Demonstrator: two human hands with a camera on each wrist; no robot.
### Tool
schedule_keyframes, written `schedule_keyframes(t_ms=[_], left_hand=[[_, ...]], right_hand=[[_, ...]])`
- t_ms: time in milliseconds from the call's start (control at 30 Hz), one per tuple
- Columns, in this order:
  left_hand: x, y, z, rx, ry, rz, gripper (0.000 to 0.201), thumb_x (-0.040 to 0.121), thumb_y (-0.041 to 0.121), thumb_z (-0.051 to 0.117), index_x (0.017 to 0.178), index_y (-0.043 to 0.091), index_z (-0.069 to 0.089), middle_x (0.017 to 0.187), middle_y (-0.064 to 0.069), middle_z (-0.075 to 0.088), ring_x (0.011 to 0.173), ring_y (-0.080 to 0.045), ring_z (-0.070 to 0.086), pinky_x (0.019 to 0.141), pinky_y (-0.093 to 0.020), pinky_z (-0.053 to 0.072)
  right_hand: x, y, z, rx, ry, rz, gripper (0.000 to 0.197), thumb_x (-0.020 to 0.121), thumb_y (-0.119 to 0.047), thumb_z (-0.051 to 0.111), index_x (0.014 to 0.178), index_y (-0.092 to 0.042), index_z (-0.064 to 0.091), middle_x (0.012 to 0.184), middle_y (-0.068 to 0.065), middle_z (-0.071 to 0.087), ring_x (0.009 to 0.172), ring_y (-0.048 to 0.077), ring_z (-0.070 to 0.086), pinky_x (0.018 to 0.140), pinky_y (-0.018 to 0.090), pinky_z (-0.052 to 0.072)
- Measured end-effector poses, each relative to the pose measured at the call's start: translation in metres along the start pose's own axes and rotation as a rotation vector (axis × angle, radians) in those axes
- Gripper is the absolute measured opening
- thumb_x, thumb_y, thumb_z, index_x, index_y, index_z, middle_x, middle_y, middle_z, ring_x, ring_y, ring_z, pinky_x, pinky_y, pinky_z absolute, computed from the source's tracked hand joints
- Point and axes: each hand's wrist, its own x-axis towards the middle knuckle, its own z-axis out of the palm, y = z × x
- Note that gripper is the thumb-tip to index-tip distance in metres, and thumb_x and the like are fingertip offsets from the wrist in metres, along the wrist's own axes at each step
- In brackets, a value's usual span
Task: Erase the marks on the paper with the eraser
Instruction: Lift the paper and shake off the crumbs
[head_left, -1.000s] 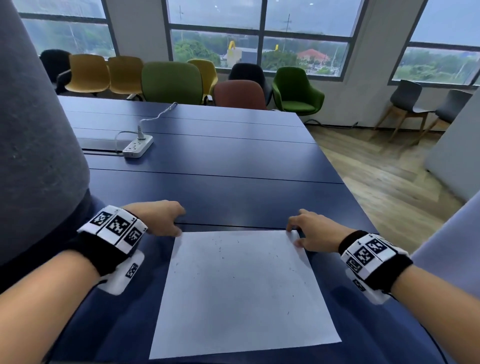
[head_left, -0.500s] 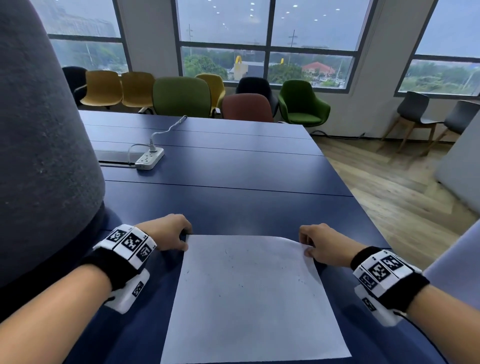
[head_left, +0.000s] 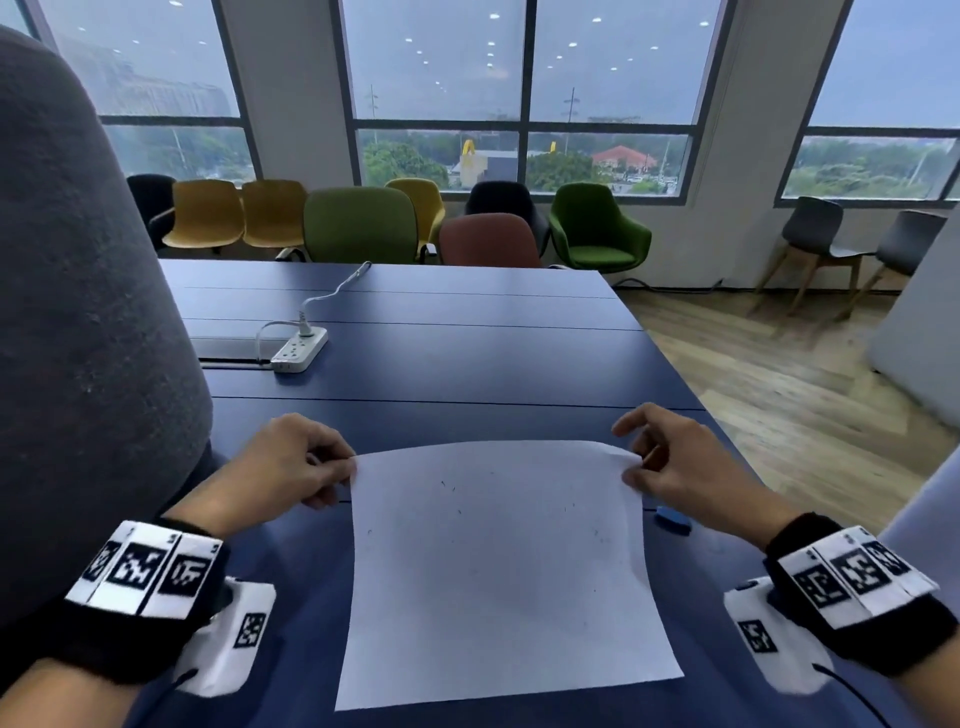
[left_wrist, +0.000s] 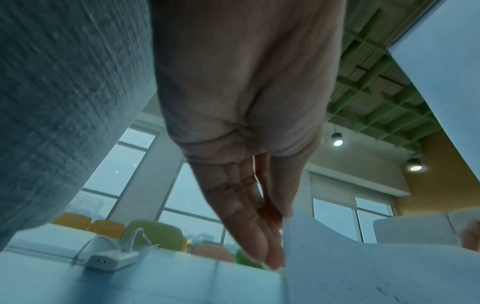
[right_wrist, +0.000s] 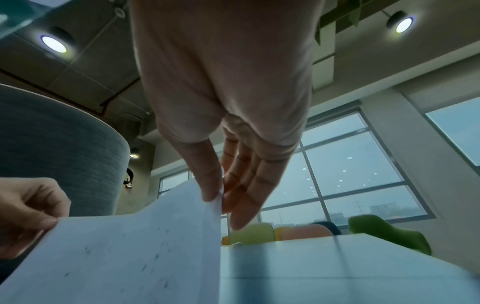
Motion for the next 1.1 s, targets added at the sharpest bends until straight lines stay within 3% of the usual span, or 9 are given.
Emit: schedule_keyframes(t_ms=[100, 200, 300, 467, 667, 800, 933, 1100], left_hand=[[-0.014, 0.018, -0.008, -0.032, 0.101, 0.031, 0.016, 0.088, 0.006, 0.068, 0.074, 0.012, 0.072, 0.065, -0.005, 0.071, 0.057, -0.019, 0.07, 0.056, -0.028, 0.058], [-0.024, 0.037, -0.017, -0.03, 0.222, 0.094, 0.017, 0.087, 0.003, 0.068, 0.074, 0.013, 0.071, 0.06, -0.002, 0.07, 0.054, -0.015, 0.07, 0.054, -0.023, 0.057], [-0.032, 0.054, -0.029, -0.04, 0.323, 0.184, 0.022, 0.087, -0.001, 0.067, 0.074, 0.015, 0.071, 0.06, 0.002, 0.07, 0.054, -0.013, 0.07, 0.058, -0.025, 0.058], [-0.041, 0.074, -0.045, -0.031, 0.453, 0.301, 0.01, 0.087, 0.003, 0.068, 0.083, 0.01, 0.074, 0.061, 0.002, 0.071, 0.056, -0.009, 0.07, 0.064, -0.024, 0.057], [-0.038, 0.065, -0.025, -0.04, 0.373, 0.219, 0.016, 0.088, 0.0, 0.066, 0.078, 0.012, 0.072, 0.06, 0.003, 0.07, 0.054, -0.005, 0.068, 0.057, -0.011, 0.053], [-0.037, 0.066, -0.03, -0.072, 0.419, 0.223, 0.015, 0.088, 0.003, 0.066, 0.079, 0.013, 0.072, 0.061, 0.006, 0.071, 0.056, -0.007, 0.069, 0.061, -0.015, 0.055], [-0.038, 0.067, -0.027, -0.064, 0.394, 0.219, 0.019, 0.088, 0.001, 0.066, 0.077, 0.015, 0.071, 0.061, 0.005, 0.071, 0.056, -0.008, 0.07, 0.062, -0.018, 0.056], [-0.035, 0.067, -0.027, -0.07, 0.389, 0.223, 0.016, 0.089, 0.002, 0.066, 0.079, 0.013, 0.072, 0.061, 0.003, 0.071, 0.057, -0.008, 0.07, 0.062, -0.017, 0.056]], right_hand=[[-0.006, -0.014, -0.006, 0.007, 0.085, -0.053, 0.036, 0.079, -0.002, 0.073, 0.103, -0.024, 0.059, 0.076, -0.001, 0.062, 0.067, 0.008, 0.06, 0.063, 0.017, 0.048], [-0.01, -0.03, -0.012, 0.013, 0.17, -0.125, 0.037, 0.08, -0.001, 0.074, 0.105, -0.024, 0.058, 0.076, -0.004, 0.062, 0.07, 0.007, 0.06, 0.066, 0.013, 0.047], [-0.014, -0.046, -0.02, 0.039, 0.26, -0.192, 0.041, 0.08, -0.001, 0.074, 0.106, -0.028, 0.056, 0.075, -0.008, 0.062, 0.074, 0.008, 0.062, 0.069, 0.027, 0.055], [-0.016, -0.059, -0.028, 0.058, 0.372, -0.264, 0.045, 0.08, -0.002, 0.073, 0.107, -0.032, 0.055, 0.077, -0.007, 0.06, 0.075, 0.013, 0.062, 0.069, 0.043, 0.057], [-0.02, -0.054, -0.014, 0.036, 0.284, -0.242, 0.046, 0.081, -0.001, 0.073, 0.109, -0.03, 0.052, 0.076, -0.007, 0.062, 0.077, 0.01, 0.062, 0.07, 0.044, 0.056], [-0.016, -0.052, -0.02, 0.079, 0.338, -0.244, 0.042, 0.081, -0.002, 0.073, 0.11, -0.025, 0.055, 0.077, -0.01, 0.059, 0.078, 0.012, 0.062, 0.068, 0.043, 0.058], [-0.018, -0.051, -0.016, 0.028, 0.267, -0.247, 0.043, 0.082, -0.002, 0.073, 0.11, -0.027, 0.053, 0.075, -0.008, 0.06, 0.077, 0.011, 0.062, 0.07, 0.043, 0.057], [-0.016, -0.047, -0.02, 0.076, 0.304, -0.247, 0.041, 0.081, -0.003, 0.074, 0.109, -0.026, 0.055, 0.076, -0.007, 0.059, 0.075, 0.013, 0.063, 0.069, 0.044, 0.057]])
